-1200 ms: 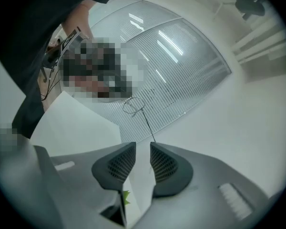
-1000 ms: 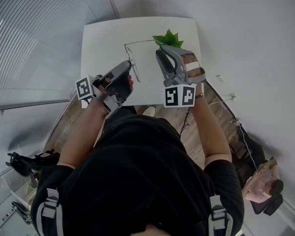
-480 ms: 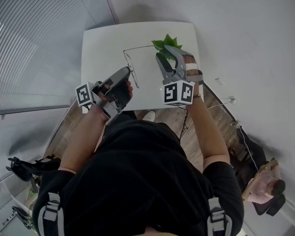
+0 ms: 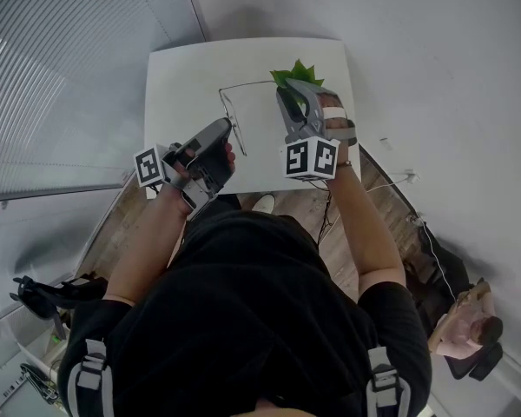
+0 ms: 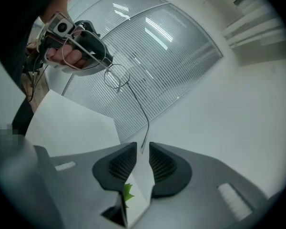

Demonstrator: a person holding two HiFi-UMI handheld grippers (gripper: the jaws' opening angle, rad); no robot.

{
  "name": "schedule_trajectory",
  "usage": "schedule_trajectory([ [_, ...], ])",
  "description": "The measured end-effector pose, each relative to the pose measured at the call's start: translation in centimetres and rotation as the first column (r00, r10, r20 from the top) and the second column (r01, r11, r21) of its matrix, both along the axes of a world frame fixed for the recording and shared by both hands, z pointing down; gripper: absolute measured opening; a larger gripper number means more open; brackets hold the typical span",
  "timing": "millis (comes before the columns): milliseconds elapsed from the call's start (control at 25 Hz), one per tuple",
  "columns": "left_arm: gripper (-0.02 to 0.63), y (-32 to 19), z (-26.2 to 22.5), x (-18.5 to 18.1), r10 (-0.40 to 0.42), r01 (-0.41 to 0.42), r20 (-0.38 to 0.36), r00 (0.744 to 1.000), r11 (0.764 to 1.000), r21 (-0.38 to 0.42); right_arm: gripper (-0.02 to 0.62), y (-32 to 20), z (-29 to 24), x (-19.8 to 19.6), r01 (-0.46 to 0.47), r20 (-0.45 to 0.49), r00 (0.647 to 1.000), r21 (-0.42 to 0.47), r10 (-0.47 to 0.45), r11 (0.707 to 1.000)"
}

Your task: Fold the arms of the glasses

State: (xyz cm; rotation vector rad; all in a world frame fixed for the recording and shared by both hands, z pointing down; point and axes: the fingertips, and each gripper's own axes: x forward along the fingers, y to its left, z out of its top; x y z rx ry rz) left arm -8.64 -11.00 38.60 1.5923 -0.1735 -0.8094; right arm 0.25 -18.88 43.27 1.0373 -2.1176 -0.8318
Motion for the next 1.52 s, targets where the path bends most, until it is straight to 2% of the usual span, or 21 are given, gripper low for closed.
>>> schedule_trajectory([
  [160,0.011,-0.1,0.3,0.2,-0.005,0.005,0.002,1.0,1.0,-0.004,0.041,-0.2,-0.2,0.2,-0.006,-0.003,1.0,0.011,0.006,1.0],
  [640,0.011,-0.5,0.3,0.1,-0.043,0.044,0.006,0.999,0.999,-0.019,0.04,0.9,-0.5,0.6,-0.002,-0.018,1.0,0.011,0.002,1.0],
  [1040,0.011,-1.6,0.6,-1.8,-0.069,0.07,0.007,0.998,0.997,-0.03,0.04,1.4,-0.7,-1.4,0.018,-0.022,1.0,0.015,-0.018,1.0],
  [1520,0.011,-3.8,1.6,-2.0,-0.096,0.097,0.016,0.995,0.994,-0.048,0.038,1.2,-0.3,-1.8,0.035,-0.012,0.999,0.008,-0.035,0.999],
])
